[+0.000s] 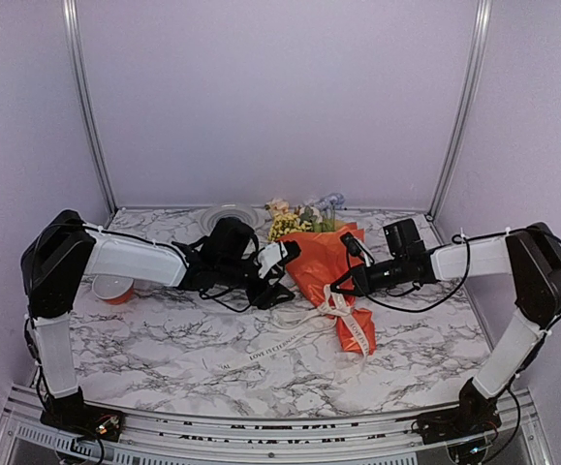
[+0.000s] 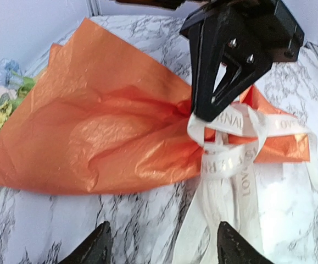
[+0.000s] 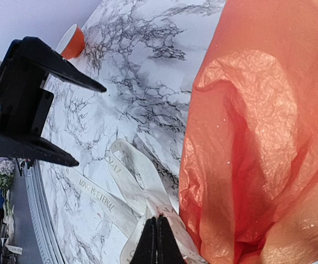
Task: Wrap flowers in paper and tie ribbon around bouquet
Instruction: Tie the ribbon around the folded bouquet.
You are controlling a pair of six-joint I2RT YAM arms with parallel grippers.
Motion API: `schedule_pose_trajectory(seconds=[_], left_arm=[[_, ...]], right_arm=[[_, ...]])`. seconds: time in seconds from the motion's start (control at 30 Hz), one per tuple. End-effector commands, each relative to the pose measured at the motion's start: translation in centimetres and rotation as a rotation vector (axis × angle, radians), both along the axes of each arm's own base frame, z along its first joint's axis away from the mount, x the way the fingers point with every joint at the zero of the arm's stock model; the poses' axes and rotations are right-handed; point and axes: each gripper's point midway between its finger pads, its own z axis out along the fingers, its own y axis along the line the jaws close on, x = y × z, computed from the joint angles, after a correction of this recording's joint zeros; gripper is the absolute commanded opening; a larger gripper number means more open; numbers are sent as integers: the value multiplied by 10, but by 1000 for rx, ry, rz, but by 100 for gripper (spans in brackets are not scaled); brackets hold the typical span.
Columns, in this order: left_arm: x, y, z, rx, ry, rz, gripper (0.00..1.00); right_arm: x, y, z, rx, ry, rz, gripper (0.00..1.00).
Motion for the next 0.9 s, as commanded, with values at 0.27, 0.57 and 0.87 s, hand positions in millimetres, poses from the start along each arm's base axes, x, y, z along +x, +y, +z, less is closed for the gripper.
schedule_pose_trajectory(seconds=[0.27, 0.57, 0.87], left_arm=[[-23, 27, -81, 322, 115, -158, 73], [-37, 34, -97, 360, 196, -164, 25], [-26, 38, -96, 364, 180, -78, 0]], right_arm=[[9, -1, 13, 22, -35, -40, 0], [20, -7, 17, 6, -54, -114, 0], [24, -43, 25, -30, -46, -320, 0]])
